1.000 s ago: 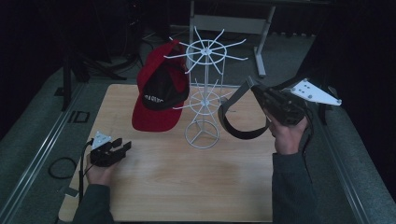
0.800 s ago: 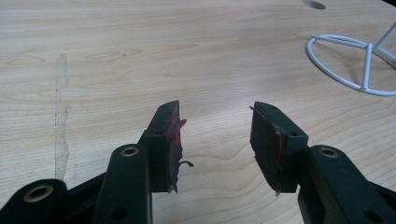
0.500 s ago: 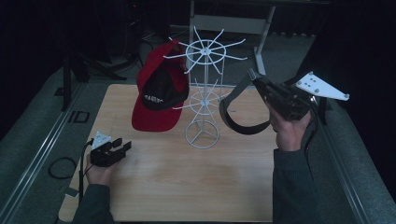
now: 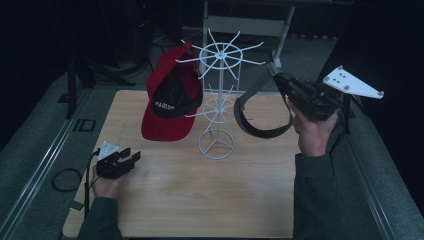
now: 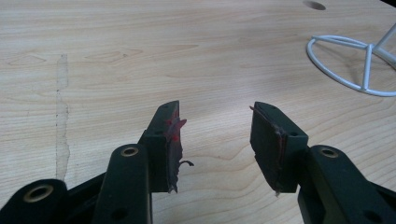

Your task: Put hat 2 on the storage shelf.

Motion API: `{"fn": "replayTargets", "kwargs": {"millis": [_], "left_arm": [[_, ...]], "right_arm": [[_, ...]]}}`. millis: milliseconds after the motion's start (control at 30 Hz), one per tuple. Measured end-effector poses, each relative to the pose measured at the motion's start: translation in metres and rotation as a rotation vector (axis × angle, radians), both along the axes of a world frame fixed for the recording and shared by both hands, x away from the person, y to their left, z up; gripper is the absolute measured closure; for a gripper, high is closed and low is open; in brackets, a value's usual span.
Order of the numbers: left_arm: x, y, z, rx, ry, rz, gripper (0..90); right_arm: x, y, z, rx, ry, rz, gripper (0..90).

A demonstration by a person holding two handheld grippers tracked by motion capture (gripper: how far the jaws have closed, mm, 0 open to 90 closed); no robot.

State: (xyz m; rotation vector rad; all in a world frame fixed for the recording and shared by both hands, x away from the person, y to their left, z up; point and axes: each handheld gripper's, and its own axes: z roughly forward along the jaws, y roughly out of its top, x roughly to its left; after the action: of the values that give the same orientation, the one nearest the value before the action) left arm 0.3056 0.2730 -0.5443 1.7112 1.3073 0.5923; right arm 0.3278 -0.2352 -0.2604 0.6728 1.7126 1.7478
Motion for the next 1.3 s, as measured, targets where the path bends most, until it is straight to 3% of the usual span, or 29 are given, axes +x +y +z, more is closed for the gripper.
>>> {"fn": "replayTargets", "kwargs": {"millis": [333, 1300], "left_arm": [[0.000, 0.001, 0.000, -0.001, 0.002, 0.001, 53.7], [0.001, 0.000, 0.000, -0.001, 0.004, -0.002, 53.5]], "right_arm": [[0.010, 0.006, 0.010, -0.005, -0.001, 0.006, 88.3], [0.044, 0.007, 0.010, -0.017, 0.060, -0.032, 88.3]]}}
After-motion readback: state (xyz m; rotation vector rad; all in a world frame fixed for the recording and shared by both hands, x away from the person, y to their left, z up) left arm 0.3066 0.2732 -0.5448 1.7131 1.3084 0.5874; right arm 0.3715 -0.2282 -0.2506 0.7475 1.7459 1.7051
